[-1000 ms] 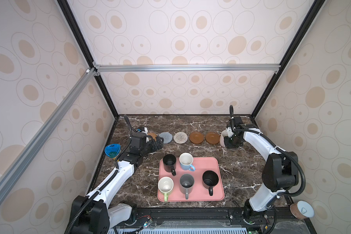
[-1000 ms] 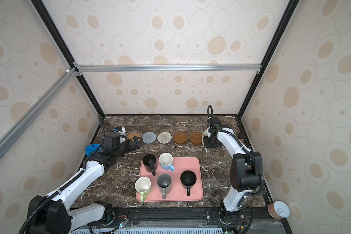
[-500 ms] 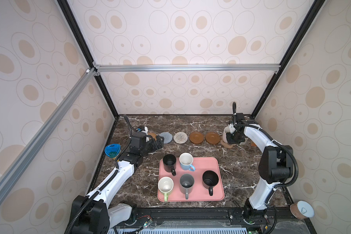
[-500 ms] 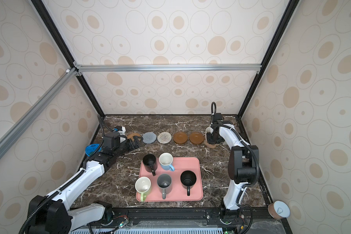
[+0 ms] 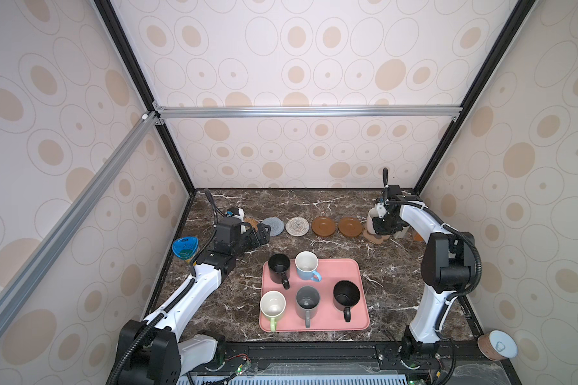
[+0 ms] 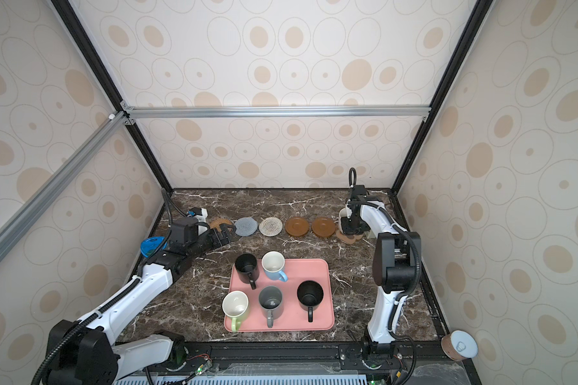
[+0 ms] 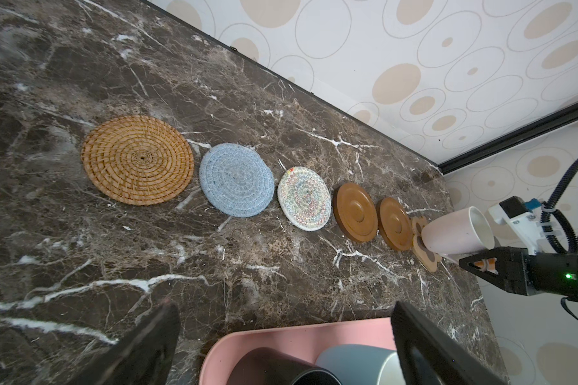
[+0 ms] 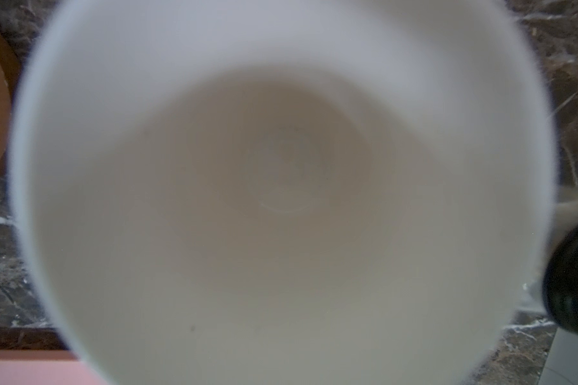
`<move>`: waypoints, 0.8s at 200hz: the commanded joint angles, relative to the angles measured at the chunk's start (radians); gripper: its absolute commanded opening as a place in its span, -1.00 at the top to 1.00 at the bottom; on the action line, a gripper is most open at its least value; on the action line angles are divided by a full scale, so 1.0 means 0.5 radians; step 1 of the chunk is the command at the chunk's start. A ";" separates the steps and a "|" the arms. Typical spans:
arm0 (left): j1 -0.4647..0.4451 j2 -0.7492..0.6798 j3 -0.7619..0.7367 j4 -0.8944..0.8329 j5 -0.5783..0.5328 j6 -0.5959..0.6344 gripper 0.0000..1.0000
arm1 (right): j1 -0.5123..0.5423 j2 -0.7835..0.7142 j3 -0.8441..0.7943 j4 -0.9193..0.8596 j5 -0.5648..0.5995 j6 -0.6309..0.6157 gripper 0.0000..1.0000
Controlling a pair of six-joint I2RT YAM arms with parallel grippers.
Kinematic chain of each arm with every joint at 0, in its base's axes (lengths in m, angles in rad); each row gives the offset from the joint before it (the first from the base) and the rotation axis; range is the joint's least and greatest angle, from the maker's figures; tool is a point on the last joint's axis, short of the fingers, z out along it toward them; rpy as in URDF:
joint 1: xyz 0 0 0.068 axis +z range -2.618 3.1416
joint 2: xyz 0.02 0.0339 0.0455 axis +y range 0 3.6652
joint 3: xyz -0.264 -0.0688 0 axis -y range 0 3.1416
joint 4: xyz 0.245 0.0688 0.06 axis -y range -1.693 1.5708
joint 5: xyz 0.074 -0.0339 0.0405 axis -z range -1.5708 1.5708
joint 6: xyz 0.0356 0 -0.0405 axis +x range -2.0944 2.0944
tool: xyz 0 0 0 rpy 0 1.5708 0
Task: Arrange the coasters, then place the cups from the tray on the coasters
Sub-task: 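Carry the white mug with the right gripper over the paw-print coaster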
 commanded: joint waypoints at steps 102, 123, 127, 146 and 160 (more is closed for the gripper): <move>0.014 -0.023 -0.018 0.042 -0.008 -0.033 -1.00 | -0.054 0.057 0.062 0.038 -0.011 -0.070 0.93; 0.016 -0.026 -0.017 0.047 -0.008 -0.039 -1.00 | -0.056 0.084 0.062 0.027 -0.015 -0.068 0.91; 0.015 -0.026 -0.019 0.050 -0.008 -0.039 -1.00 | -0.056 0.088 0.062 0.028 -0.015 -0.064 0.89; 0.016 -0.030 -0.018 0.044 -0.007 -0.040 -1.00 | -0.056 0.093 0.047 0.032 -0.016 -0.053 0.82; 0.015 -0.037 -0.020 0.041 -0.004 -0.039 -1.00 | -0.056 0.093 0.041 0.033 -0.011 -0.045 0.78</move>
